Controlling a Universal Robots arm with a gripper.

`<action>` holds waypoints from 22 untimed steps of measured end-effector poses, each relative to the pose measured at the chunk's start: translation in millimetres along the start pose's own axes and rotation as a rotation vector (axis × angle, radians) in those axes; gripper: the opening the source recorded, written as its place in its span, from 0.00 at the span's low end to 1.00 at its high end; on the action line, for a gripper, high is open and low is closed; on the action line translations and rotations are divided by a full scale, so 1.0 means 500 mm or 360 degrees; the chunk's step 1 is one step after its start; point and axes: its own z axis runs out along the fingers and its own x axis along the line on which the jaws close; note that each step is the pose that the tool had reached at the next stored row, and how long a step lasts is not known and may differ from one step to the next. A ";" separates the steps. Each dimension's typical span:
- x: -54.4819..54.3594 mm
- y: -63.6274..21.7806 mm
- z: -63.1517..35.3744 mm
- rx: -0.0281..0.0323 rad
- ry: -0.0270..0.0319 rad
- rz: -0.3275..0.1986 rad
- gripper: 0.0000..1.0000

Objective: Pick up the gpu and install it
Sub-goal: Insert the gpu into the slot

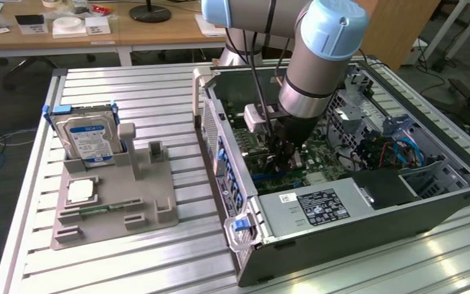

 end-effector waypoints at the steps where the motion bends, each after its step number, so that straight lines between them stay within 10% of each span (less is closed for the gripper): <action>1: 0.000 0.000 0.000 -0.00001 0.00000 0.0000 0.28; 22: -0.002 0.000 0.009 -0.00005 0.00003 0.0000 0.28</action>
